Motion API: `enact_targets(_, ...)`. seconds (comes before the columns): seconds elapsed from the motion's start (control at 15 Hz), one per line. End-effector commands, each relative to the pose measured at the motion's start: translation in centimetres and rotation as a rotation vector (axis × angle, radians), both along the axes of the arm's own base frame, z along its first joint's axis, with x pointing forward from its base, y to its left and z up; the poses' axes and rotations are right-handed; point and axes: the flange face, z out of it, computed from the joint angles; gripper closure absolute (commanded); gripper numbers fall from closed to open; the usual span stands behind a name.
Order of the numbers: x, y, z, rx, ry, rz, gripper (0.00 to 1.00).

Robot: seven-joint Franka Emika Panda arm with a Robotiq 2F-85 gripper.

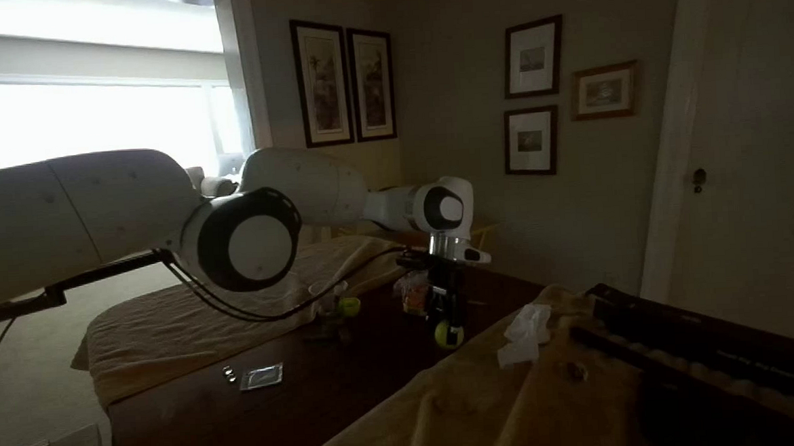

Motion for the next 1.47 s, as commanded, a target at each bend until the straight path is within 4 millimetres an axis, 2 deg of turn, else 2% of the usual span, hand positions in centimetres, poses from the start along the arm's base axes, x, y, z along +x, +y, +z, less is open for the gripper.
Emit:
enact_targets(0.0, 0.4, -1.2, 1.5, -0.034, -0.012, 0.063, 0.0)
enact_targets(0.4, 0.8, -1.2, 0.9, -0.035, -0.026, 0.147, 0.0)
enact_targets(1.07, 2.1, -0.7, -2.4, -0.003, -0.109, 0.407, 0.0)
enact_targets(1.4, 3.0, -1.0, -0.4, -0.065, -0.143, 0.495, 0.0)
